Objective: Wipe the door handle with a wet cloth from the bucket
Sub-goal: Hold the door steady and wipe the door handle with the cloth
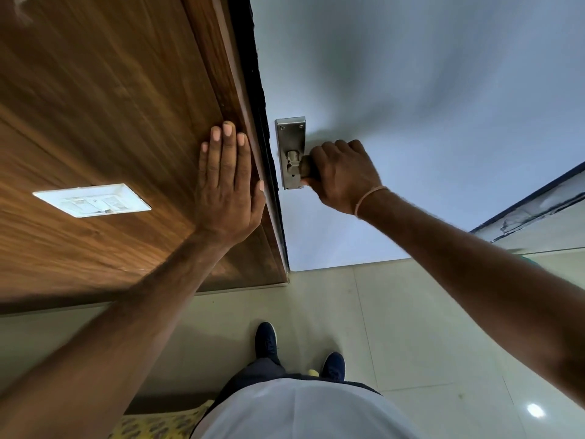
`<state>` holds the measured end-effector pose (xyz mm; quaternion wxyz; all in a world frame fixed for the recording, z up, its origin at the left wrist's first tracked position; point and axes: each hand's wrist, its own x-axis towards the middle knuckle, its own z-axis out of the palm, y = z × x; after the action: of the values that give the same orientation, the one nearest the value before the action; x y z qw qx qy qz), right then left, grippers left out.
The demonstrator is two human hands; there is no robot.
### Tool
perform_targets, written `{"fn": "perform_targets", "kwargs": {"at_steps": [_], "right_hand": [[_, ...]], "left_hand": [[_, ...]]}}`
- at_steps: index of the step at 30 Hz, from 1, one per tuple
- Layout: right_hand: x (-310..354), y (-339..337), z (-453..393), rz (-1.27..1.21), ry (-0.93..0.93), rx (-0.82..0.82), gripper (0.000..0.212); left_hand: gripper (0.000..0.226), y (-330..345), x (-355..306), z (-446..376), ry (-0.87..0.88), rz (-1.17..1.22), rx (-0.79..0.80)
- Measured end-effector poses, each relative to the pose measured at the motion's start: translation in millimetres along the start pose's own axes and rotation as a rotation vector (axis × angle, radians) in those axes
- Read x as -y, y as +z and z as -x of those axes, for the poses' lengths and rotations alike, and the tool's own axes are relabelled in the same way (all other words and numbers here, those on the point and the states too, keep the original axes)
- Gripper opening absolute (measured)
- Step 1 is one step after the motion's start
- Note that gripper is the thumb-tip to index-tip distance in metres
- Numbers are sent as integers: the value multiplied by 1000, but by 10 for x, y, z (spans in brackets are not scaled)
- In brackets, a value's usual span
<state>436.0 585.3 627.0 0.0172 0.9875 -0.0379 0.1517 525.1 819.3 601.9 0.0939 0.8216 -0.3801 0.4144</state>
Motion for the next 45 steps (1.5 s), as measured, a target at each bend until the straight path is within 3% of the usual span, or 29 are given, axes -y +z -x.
{"fn": "perform_targets", "kwargs": {"at_steps": [5,9,13,18,20,23,26,28,30,34,36,39,42,43,45], "right_hand": [[-235,-57,84,-99,93,54,30],[159,-49,-107,-78,126,78,27],[361,10,-124,22,149,68,36],[-49,24,62,-65,112,9,33],[-241,44,171,-279,250,41,32],[-337,175,325,-1058,636,-29,31],[-114,333,382,-1819,887,-202,24],[99,354,340,-2250,1035,-249,22],[292,377,289,-2519,1140,-341,30],[415,456,175,-2597,1462,-368,42],[413,462,85,-2628,1503,-375,44],[590,334,-97,-2661,1447,-432,52],[860,182,-142,-2713,1197,-473,71],[914,118,-109,-2679,1153,-446,69],[935,75,-35,-2556,1108,-378,42]], "left_hand": [[83,-45,-5,-2,5,7,25],[81,-52,-1,-13,-5,-3,15],[81,-31,-13,-8,-15,-6,13],[85,-14,-17,8,-20,2,17],[85,-16,-16,-2,-16,11,20],[85,-29,-27,-12,-20,13,27],[83,-44,-19,-4,-15,-2,30],[83,-57,-3,-11,-6,1,33],[82,-69,21,-12,3,11,40],[80,-98,67,3,18,9,63],[78,-111,71,2,14,7,75],[77,-125,66,-4,12,12,85],[76,-137,68,7,18,11,95],[76,-137,73,5,22,6,98],[76,-135,86,-9,28,3,97]]}}
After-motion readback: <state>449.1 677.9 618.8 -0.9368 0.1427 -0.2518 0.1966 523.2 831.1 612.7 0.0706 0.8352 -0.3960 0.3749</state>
